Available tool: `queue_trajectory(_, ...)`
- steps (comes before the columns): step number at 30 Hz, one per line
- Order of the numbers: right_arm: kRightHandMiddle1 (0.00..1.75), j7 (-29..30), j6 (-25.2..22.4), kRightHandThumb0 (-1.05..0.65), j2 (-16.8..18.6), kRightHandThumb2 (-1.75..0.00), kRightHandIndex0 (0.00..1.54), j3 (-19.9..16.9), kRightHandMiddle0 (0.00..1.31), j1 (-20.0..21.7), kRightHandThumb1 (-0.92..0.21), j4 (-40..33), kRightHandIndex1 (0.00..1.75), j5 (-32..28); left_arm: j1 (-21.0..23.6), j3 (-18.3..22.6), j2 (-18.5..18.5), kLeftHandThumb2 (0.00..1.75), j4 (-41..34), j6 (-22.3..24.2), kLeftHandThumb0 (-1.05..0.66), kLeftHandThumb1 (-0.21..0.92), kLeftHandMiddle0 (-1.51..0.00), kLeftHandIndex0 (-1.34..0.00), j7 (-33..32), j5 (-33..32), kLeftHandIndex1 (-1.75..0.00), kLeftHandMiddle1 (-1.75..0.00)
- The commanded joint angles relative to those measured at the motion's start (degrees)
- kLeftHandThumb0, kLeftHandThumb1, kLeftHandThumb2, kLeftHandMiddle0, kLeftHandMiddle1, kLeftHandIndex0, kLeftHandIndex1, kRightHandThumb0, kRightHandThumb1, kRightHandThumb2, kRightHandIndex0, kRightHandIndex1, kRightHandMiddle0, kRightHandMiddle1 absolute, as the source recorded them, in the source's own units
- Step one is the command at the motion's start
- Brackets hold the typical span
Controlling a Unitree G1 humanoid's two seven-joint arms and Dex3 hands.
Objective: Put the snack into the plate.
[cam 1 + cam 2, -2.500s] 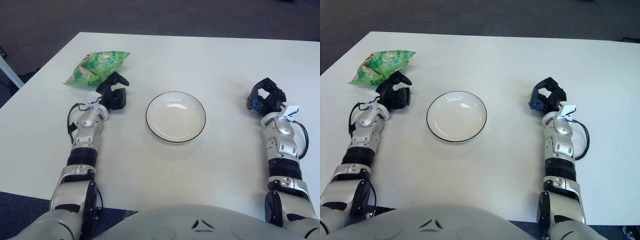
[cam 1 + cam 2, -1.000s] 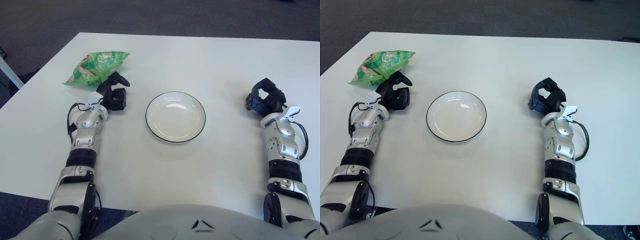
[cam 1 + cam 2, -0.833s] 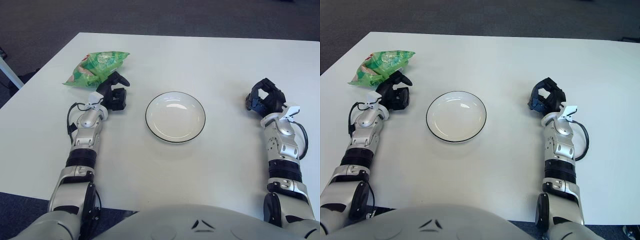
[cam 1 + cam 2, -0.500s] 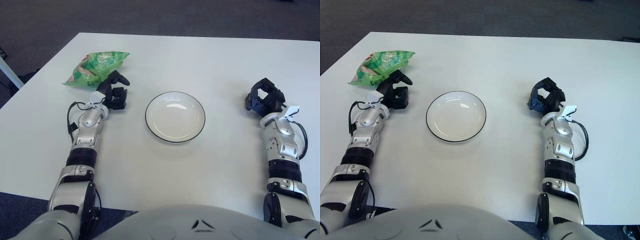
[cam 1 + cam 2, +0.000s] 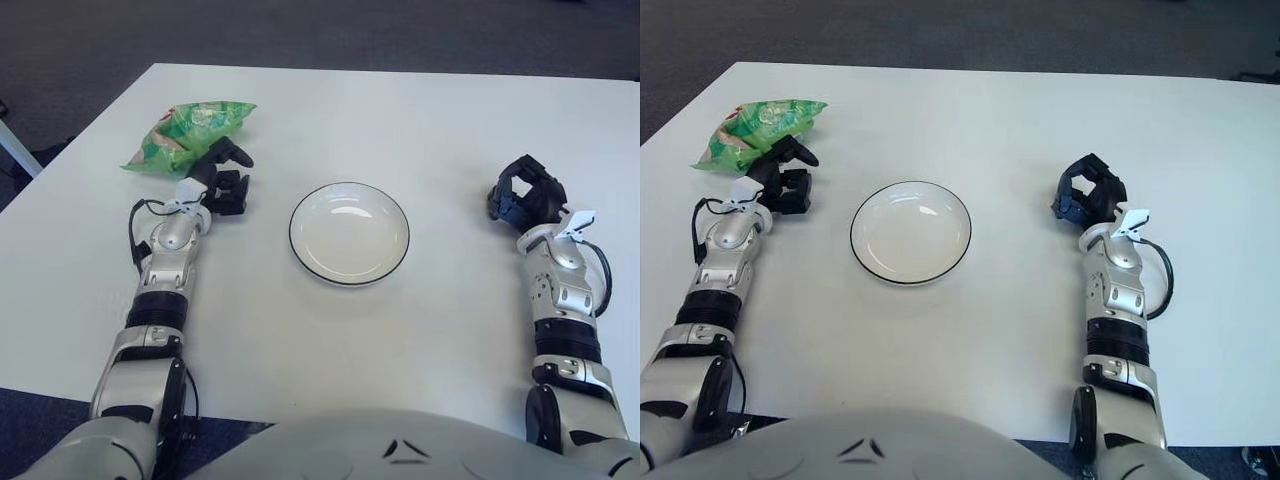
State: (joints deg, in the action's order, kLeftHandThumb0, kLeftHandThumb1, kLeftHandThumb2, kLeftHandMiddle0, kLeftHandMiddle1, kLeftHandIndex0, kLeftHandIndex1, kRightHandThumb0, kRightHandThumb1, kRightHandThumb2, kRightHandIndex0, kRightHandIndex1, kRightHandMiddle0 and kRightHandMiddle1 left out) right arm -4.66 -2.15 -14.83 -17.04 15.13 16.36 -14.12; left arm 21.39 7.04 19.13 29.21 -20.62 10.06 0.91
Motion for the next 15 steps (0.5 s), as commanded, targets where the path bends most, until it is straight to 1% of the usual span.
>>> queue_trajectory(1,1.75,0.4,-3.3,-0.47,1.7,-1.27,1.31,0.9,0.58,-3.0,-0.36,1.5,1.75,0.4,-1.1,0.4,1.0,1.2,-4.2,1.5,-0.45,0.41,-1.17,-0.54,-1.7,1.3,-1.75,-1.75)
queue_trajectory(4,1.75,0.3,-3.6,-0.47,1.7,-1.27,1.31,1.1,0.58,-3.2,-0.36,1.0,1.75,0.5,-1.4,0.1,1.4,1.19,-7.6,1.1,-0.45,0.42,-1.17,-0.53,-3.9,3.7,-1.75,-1.75)
queue_trajectory(10,1.75,0.1,-3.7,-0.47,1.5,-1.27,1.31,1.1,0.59,-3.3,-0.35,0.7,1.75,0.3,-1.4,-0.2,2.2,1.16,-9.6,-0.2,-0.44,0.44,-1.16,-0.51,-7.7,8.3,-1.75,-1.75)
queue_trajectory(15,1.75,0.0,-3.6,-0.47,1.5,-1.28,1.31,1.1,0.59,-3.3,-0.35,0.9,1.75,0.4,-1.0,-0.3,3.3,1.15,-12.4,-0.6,-0.44,0.45,-1.14,-0.5,-13.1,14.3,-1.75,-1.75)
